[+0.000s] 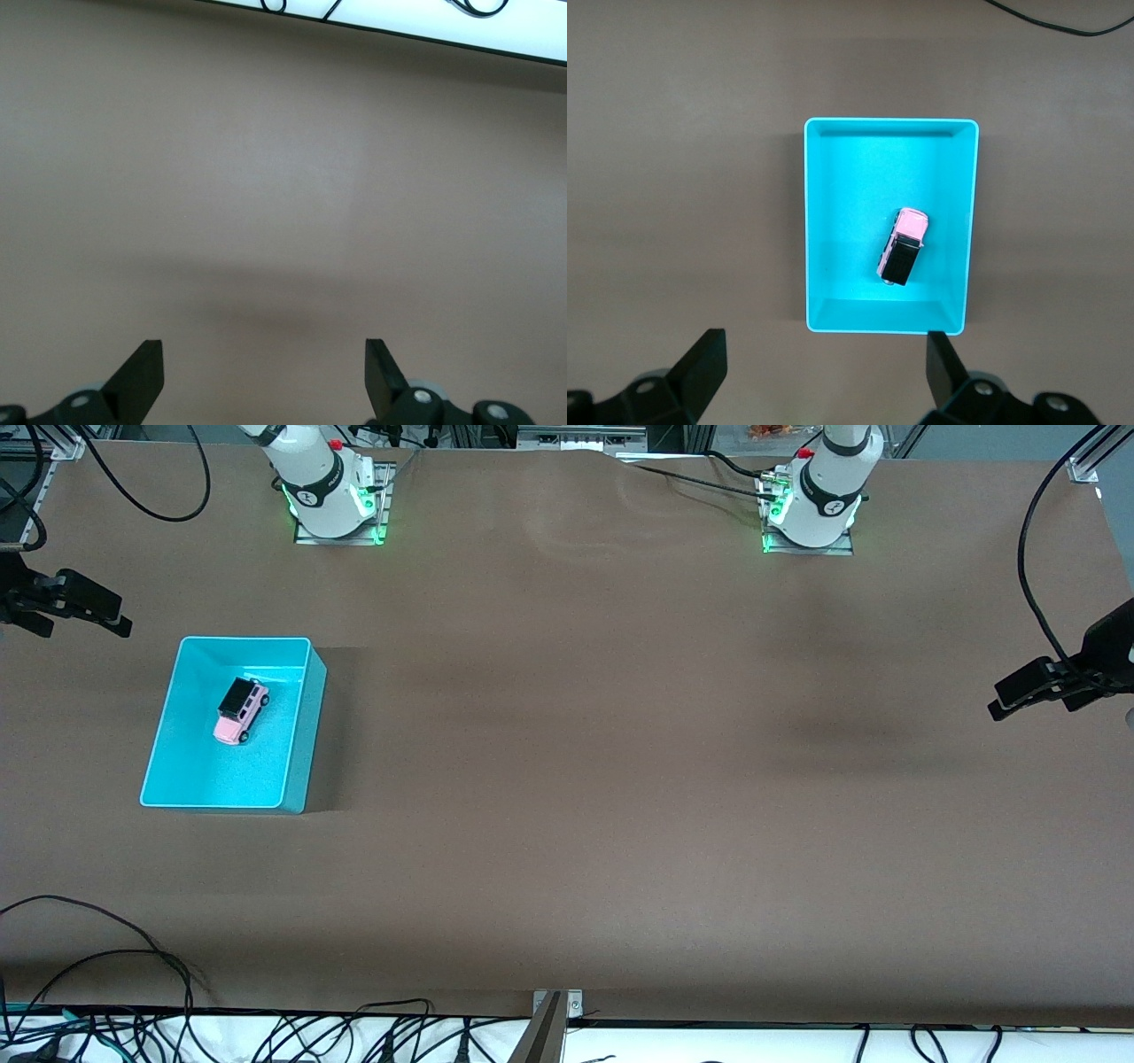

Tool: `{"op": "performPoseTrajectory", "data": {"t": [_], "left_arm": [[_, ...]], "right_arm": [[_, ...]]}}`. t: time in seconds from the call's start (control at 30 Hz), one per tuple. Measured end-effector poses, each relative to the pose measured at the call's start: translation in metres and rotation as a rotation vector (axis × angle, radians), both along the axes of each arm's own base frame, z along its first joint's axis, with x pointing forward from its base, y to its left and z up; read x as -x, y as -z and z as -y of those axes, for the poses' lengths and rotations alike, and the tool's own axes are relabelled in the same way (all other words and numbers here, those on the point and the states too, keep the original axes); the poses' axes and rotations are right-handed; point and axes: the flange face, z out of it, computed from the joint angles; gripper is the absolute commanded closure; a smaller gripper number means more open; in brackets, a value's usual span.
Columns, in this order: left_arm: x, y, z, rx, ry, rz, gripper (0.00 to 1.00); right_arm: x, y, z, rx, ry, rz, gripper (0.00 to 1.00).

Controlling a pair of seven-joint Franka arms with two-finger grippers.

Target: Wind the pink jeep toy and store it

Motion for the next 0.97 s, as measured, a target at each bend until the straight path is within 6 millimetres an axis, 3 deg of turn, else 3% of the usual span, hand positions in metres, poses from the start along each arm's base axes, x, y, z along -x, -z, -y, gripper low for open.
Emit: {"op": "performPoseTrajectory", "data": {"t": [0.97], "left_arm": [[0.000,0.000,0.000,0.000,0.000,0.000,0.00]], "right_arm": [[0.000,-0.011,0.002,0.007,0.003,0.024,0.00]]}}
